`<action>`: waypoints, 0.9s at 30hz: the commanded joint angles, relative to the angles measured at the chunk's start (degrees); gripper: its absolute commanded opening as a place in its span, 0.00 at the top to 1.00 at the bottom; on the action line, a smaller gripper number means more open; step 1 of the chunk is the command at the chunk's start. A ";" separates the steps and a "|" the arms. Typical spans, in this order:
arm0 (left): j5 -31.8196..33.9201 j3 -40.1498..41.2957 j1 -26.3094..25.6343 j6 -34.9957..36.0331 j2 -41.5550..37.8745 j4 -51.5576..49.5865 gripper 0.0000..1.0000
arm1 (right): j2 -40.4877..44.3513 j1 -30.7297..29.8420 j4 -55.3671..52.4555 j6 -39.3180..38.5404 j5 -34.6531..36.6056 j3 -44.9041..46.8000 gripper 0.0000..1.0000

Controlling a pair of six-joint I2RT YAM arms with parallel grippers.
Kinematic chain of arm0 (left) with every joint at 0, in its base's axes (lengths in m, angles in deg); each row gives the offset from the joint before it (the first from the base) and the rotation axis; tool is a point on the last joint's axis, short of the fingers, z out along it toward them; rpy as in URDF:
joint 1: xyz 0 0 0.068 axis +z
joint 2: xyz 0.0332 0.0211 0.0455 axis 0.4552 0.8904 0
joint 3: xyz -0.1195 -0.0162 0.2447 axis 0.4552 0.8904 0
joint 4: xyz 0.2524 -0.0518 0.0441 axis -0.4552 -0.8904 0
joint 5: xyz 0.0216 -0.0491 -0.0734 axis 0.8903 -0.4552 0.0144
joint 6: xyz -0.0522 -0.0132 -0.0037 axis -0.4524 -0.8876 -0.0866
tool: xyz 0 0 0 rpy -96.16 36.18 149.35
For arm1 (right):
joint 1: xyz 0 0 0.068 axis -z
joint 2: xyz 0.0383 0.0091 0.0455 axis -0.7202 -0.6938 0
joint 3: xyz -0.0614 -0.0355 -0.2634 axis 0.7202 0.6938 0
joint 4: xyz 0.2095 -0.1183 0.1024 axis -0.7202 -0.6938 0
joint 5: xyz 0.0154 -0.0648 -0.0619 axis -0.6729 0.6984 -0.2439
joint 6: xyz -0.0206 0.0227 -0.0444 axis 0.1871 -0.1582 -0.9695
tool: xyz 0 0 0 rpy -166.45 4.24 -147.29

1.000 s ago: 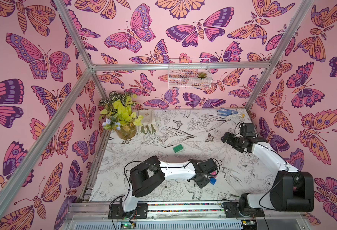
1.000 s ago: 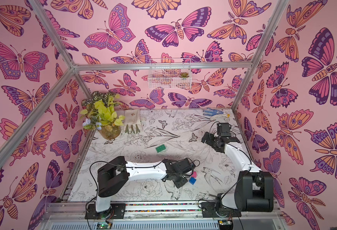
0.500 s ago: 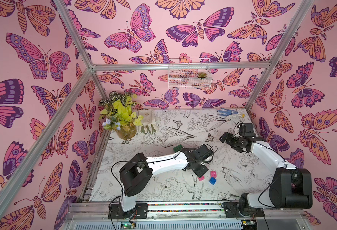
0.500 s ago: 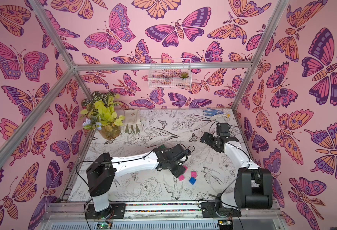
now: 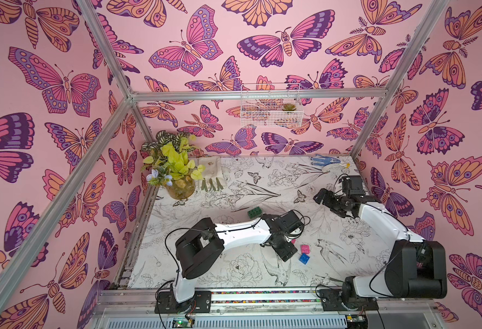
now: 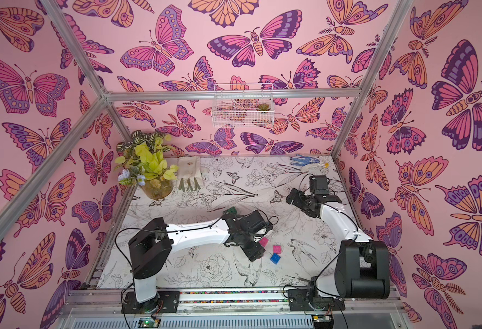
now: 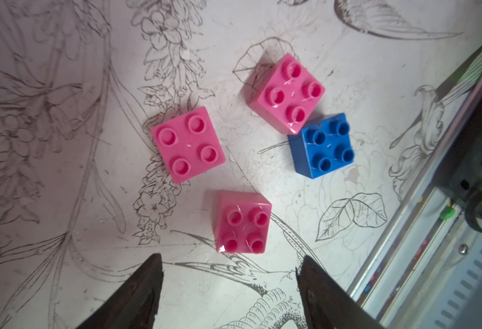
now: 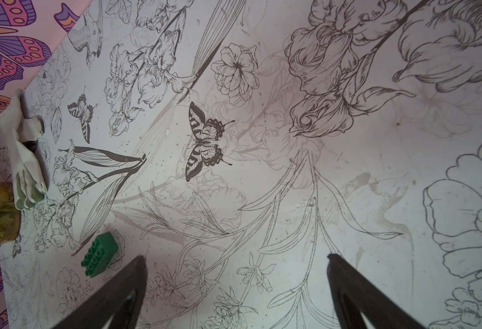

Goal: Assemble the letter v with lego
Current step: Pick up the lego brick from the center of the board.

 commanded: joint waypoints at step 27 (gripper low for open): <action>1.61 -2.02 -1.41 0.04 6.72 -0.39 0.56 | -0.29 0.26 0.68 -0.08 -1.05 -0.07 0.01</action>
